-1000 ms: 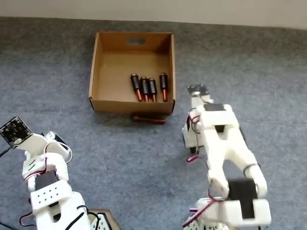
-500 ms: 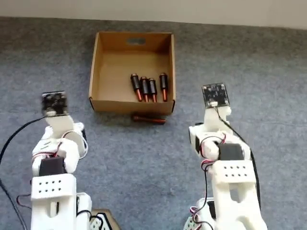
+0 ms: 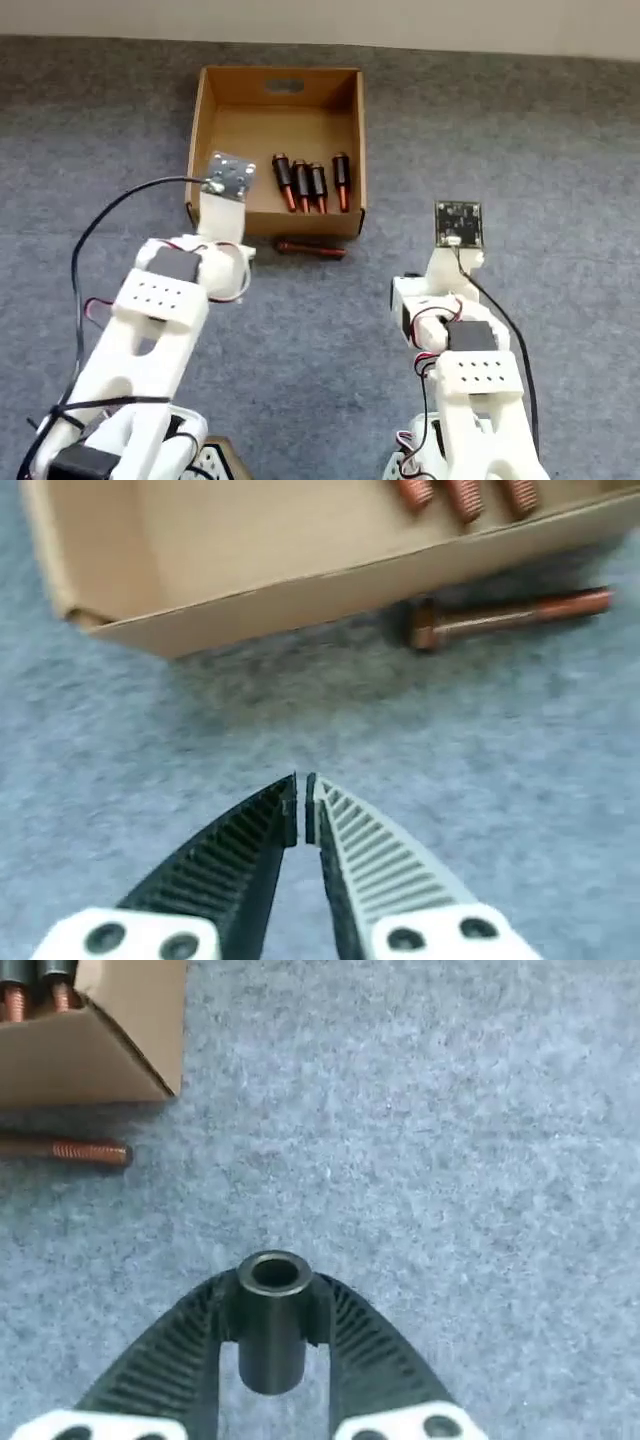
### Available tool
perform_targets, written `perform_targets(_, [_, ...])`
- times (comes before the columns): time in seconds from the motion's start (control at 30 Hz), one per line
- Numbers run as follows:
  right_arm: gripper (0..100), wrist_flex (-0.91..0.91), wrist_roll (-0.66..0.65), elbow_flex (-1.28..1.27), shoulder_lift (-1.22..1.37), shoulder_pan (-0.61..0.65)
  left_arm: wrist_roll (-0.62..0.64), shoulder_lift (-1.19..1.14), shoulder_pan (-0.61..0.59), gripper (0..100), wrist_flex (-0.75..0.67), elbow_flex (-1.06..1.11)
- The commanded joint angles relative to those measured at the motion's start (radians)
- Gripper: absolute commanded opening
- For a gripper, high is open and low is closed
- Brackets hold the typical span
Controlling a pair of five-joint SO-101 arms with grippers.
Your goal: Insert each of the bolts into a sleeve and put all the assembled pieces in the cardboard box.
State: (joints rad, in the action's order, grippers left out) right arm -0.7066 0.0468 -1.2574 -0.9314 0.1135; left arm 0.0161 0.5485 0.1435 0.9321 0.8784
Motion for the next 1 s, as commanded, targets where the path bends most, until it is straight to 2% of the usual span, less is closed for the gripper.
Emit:
perform_targets(0.0, [0.5,0.018,0.009,0.008,-0.024,0.005,0.275,-0.007,0.079,9,0.003,-0.048])
perform_targets(0.07, [0.5,0.018,0.009,0.008,-0.024,0.005,0.477,-0.012,0.099,15,0.002,-0.042])
perform_targets(0.13, [0.5,0.018,0.009,0.007,-0.024,0.005,0.623,-0.012,0.125,20,0.002,-0.042])
perform_targets(0.2, [0.5,0.018,0.009,0.007,-0.024,0.005,0.677,-0.012,0.147,21,-0.017,-0.048])
perform_targets(0.43, [0.5,0.016,0.009,0.005,-0.018,0.004,0.829,-0.094,0.176,21,-0.238,-0.012])
perform_targets(0.67, [0.5,0.016,0.009,-0.007,-0.024,0.004,0.87,-0.328,0.2,19,-0.269,-0.099])
perform_targets(0.97, [0.5,0.018,0.009,-0.007,-0.024,0.004,0.87,-0.447,0.231,20,-0.275,-0.231])
